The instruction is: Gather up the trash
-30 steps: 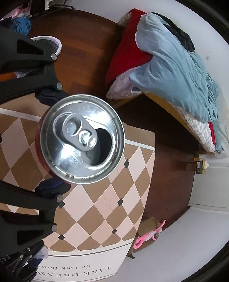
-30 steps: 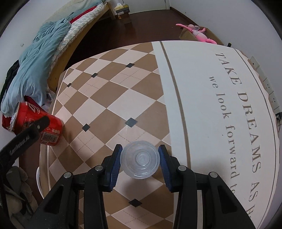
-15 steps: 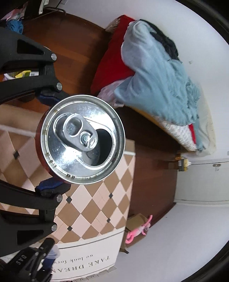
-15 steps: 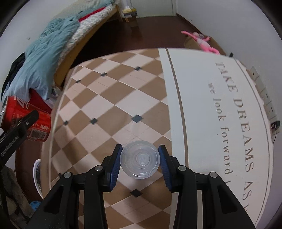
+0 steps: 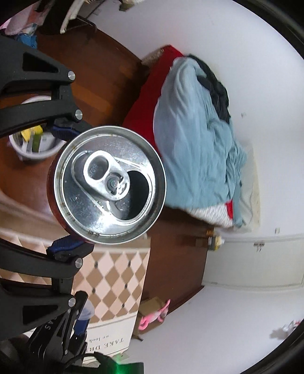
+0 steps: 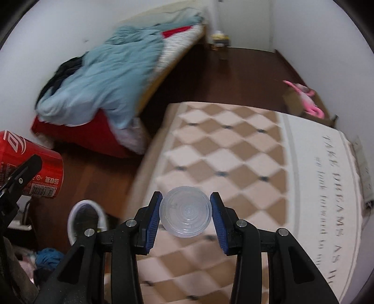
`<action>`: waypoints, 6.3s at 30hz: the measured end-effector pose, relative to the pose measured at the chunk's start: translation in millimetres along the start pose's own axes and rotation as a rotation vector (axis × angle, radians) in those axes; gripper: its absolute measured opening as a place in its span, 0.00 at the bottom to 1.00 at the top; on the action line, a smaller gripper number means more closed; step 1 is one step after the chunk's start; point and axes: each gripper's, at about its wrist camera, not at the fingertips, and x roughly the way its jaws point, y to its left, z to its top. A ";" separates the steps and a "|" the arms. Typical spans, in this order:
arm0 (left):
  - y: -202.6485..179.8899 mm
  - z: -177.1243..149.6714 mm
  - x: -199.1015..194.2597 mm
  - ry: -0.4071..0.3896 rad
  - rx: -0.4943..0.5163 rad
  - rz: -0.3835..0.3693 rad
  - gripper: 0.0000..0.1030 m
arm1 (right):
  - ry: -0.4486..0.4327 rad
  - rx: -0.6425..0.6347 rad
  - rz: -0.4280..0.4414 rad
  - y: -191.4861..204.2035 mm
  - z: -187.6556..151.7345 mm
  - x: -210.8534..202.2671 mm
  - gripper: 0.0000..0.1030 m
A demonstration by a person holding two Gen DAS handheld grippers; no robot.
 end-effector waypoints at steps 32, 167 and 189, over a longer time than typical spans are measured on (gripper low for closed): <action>283.4 -175.0 196.4 0.614 -0.515 0.014 0.96 | 0.450 -0.310 0.201 314.1 -102.7 238.0 0.42; 159.3 -77.5 -248.3 0.122 -0.313 -0.192 1.00 | 0.121 -0.381 0.548 204.1 -95.6 -284.0 1.00; 157.9 -74.3 -246.6 0.118 -0.307 -0.197 1.00 | 0.121 -0.379 0.548 204.4 -95.8 -283.5 1.00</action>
